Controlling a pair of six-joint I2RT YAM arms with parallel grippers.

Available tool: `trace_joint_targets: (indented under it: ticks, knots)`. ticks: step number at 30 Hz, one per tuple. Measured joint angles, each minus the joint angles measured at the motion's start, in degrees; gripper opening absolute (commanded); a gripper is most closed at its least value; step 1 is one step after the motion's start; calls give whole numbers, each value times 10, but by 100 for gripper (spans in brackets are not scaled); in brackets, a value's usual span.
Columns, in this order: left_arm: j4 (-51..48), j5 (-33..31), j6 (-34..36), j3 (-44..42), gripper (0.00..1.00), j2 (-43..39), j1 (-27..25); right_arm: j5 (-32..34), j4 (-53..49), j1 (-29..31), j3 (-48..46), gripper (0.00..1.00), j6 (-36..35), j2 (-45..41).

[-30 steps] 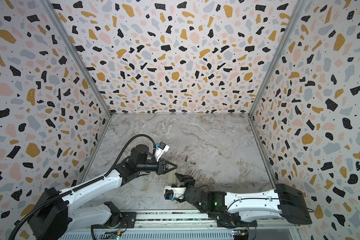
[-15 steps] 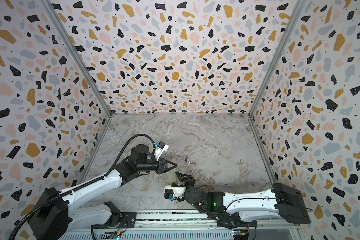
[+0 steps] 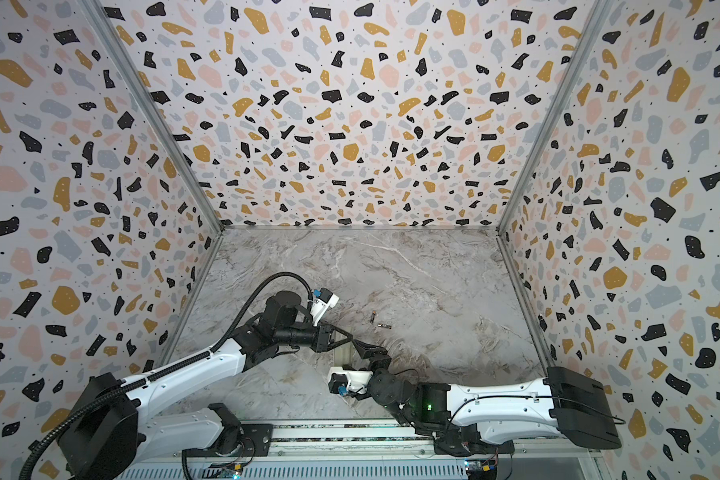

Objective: Load the batteries into the remote control

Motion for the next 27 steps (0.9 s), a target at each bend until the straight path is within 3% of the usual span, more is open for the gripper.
trace_joint_targets:
  ticks: [10,27]
  knots:
    - [10,24,-5,0,0,0,0,-35,-19,3,0,91,14,-4]
    - [10,43,-3,-4,0,0,1,-35,-23,6,0,92,12,-4]
